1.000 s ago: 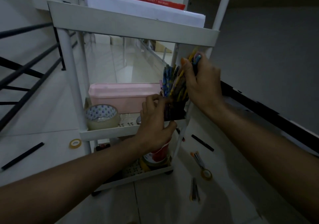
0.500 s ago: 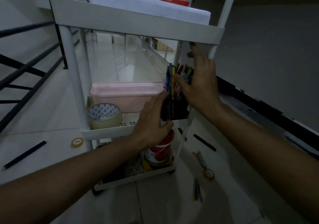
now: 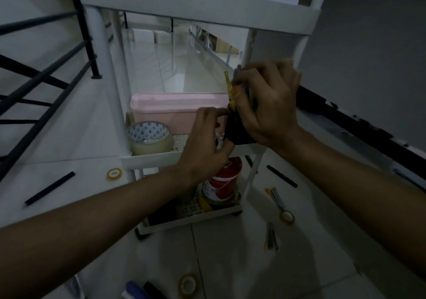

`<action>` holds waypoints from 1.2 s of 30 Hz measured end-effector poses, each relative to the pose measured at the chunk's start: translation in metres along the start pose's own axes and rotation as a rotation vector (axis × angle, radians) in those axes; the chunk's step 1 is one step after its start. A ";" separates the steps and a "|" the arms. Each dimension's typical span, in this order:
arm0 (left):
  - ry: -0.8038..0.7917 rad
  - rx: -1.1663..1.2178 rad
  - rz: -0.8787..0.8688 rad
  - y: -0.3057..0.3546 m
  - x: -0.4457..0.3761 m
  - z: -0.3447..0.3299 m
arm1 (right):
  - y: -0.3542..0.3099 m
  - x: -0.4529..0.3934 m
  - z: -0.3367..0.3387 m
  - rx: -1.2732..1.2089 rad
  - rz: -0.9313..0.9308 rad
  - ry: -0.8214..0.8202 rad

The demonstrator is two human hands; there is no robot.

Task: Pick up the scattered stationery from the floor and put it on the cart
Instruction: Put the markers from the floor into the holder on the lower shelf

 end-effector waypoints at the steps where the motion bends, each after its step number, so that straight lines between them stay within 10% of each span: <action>1: 0.048 0.002 -0.030 0.000 0.004 0.004 | -0.005 0.002 0.000 -0.118 0.091 -0.031; 5: 0.019 -0.016 -0.169 -0.006 0.033 0.015 | -0.027 0.022 0.002 -0.427 0.246 -0.280; 10: -0.391 0.010 -0.212 -0.014 0.088 0.020 | -0.052 0.065 -0.007 -0.496 0.234 -0.557; 22: -1.302 -0.328 0.047 -0.051 0.182 0.051 | -0.114 0.153 -0.065 -0.505 0.406 -1.271; 28: -1.461 -0.535 0.116 -0.065 0.213 0.076 | -0.158 0.193 -0.090 -0.331 0.597 -1.760; 36: -1.543 -0.711 0.131 -0.082 0.224 0.098 | -0.202 0.233 -0.115 -0.366 0.538 -1.728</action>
Point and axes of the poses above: each hand's wrist, its own x-axis away from the middle knuckle, its own z-axis out of the back of the hand, y = z × x, the point moved 1 cm from there along -x, towards the middle knuckle, and after that the axes turned 4 degrees about -y, right-handed, at the moved point
